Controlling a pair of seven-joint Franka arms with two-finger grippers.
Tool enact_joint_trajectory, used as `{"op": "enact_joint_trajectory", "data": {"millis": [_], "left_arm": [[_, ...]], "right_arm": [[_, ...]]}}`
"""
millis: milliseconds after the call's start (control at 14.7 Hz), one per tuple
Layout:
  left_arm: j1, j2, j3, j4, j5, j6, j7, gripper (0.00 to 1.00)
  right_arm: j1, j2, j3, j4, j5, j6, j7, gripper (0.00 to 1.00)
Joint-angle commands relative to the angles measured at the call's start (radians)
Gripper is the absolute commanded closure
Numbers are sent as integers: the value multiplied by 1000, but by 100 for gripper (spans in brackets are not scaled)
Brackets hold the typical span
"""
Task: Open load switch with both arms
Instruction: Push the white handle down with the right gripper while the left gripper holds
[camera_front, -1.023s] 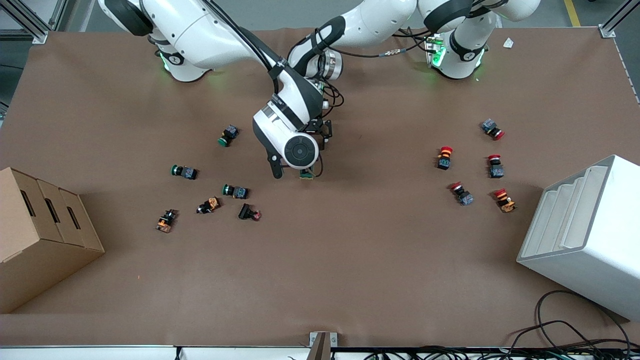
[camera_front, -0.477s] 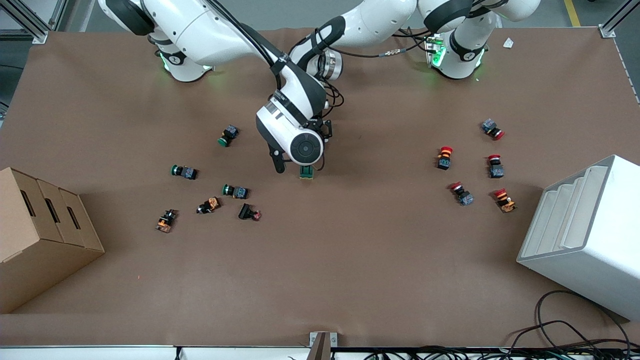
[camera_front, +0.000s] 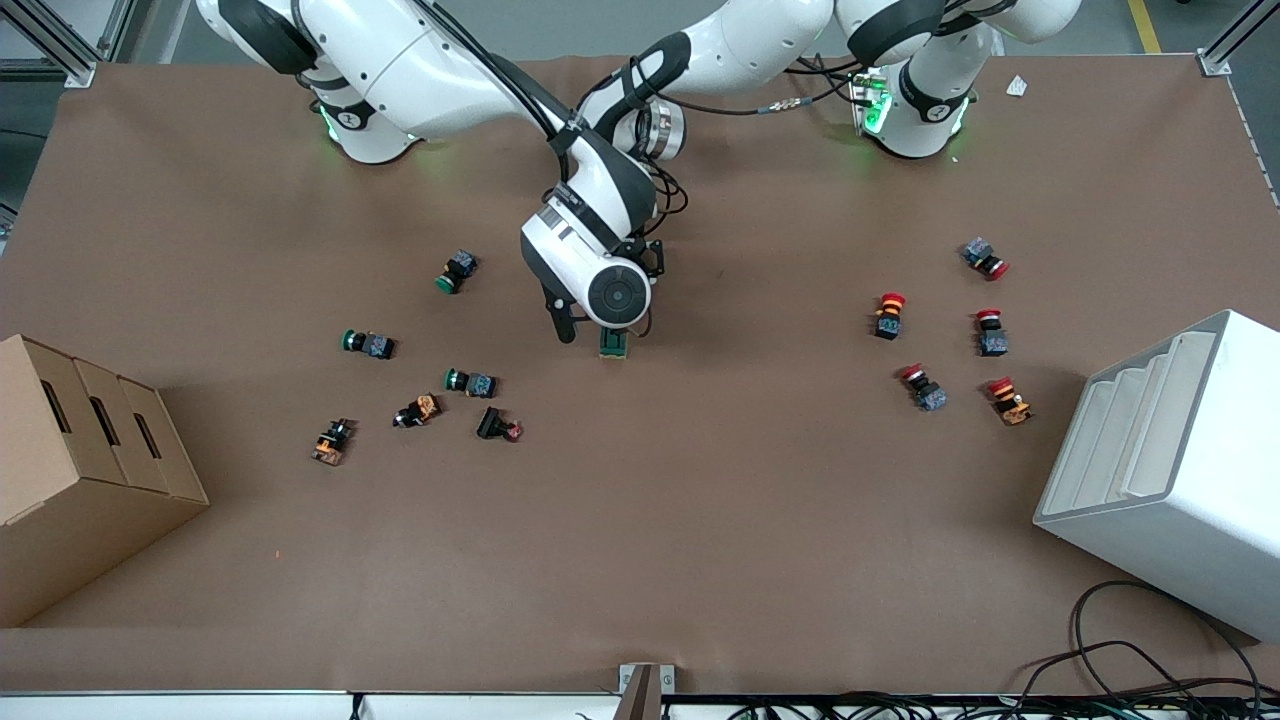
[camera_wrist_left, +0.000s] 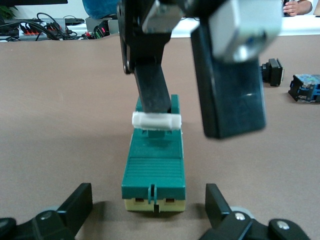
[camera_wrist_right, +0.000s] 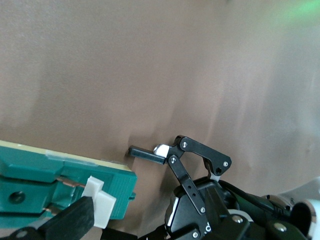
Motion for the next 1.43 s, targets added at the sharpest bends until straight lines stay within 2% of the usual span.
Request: {"op": "enact_joint_trajectory", "data": {"millis": [0,750,1159,1364], "left_arm": [[-8,28,9,9,23,5,-20,1],[-8,26,7,9,23,5,-20,1],[-5,17,7,12,17,5,-17,0],[-4,1,0,32,-3,5,-6,0]], "right_arm": [[6,9,-1,-9,-3,20,15,0],[-1,5,-2,-5,-7,31,3,0],[-127,-32,-12,179,-13,-141,-285,0],[-225,-101,-12,186,-102,-142,-554,0]]}}
